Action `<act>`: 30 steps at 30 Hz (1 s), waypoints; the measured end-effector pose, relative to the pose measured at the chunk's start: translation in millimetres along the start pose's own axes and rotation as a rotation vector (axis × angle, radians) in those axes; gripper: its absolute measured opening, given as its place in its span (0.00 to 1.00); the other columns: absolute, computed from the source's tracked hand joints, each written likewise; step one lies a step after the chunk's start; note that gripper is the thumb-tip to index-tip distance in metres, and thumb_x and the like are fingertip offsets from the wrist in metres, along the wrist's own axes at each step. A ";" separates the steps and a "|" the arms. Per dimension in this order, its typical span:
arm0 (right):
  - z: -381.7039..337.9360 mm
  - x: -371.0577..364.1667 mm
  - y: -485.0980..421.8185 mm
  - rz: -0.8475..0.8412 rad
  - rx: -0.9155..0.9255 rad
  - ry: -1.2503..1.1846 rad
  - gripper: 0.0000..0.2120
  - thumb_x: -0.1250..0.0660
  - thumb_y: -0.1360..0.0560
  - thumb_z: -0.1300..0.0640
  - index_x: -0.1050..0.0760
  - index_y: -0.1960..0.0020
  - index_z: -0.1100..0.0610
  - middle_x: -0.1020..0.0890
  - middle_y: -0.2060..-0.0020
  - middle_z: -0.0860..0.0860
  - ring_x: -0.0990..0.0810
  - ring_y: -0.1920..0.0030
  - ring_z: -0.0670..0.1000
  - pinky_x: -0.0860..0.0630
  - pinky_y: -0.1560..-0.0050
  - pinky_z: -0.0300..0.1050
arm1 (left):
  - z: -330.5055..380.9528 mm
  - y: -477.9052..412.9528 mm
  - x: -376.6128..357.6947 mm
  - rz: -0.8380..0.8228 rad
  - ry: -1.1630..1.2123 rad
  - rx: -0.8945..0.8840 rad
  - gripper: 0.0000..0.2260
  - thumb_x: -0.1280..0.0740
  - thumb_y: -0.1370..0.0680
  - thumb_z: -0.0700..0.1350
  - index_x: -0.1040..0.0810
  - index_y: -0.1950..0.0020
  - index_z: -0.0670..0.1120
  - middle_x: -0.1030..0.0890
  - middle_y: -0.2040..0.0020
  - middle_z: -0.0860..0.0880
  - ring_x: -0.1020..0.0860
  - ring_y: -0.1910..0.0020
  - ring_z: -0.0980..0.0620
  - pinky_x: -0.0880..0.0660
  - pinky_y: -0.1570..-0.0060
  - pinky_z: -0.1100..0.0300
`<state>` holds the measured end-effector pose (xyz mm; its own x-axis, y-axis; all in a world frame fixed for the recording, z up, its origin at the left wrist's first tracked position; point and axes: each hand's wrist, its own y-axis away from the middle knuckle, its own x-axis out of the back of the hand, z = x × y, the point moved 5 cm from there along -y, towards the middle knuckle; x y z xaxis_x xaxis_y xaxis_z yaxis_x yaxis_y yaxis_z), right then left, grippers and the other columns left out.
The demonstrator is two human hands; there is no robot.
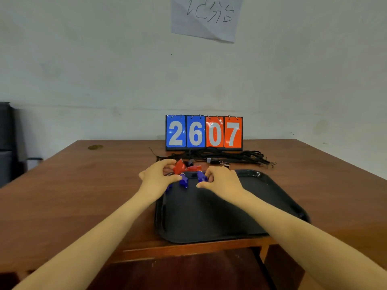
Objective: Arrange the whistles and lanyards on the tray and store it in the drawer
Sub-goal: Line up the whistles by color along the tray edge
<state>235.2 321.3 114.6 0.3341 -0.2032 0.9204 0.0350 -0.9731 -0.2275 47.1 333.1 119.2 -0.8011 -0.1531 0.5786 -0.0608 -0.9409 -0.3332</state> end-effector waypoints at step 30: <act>-27.9 -20.9 -23.4 -0.011 0.098 0.116 0.26 0.33 0.29 0.40 0.29 0.34 0.50 0.29 0.36 0.52 0.37 0.32 0.54 0.38 0.35 0.54 | -21.4 -2.3 2.1 0.057 0.117 -0.007 0.11 0.27 0.30 0.51 0.26 0.53 0.59 0.24 0.59 0.64 0.24 0.52 0.59 0.34 0.34 0.44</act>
<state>201.1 345.3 109.6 0.2220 -0.2096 0.9522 0.1313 -0.9613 -0.2422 32.8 341.5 105.3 -0.8675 -0.1698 0.4675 -0.0169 -0.9293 -0.3688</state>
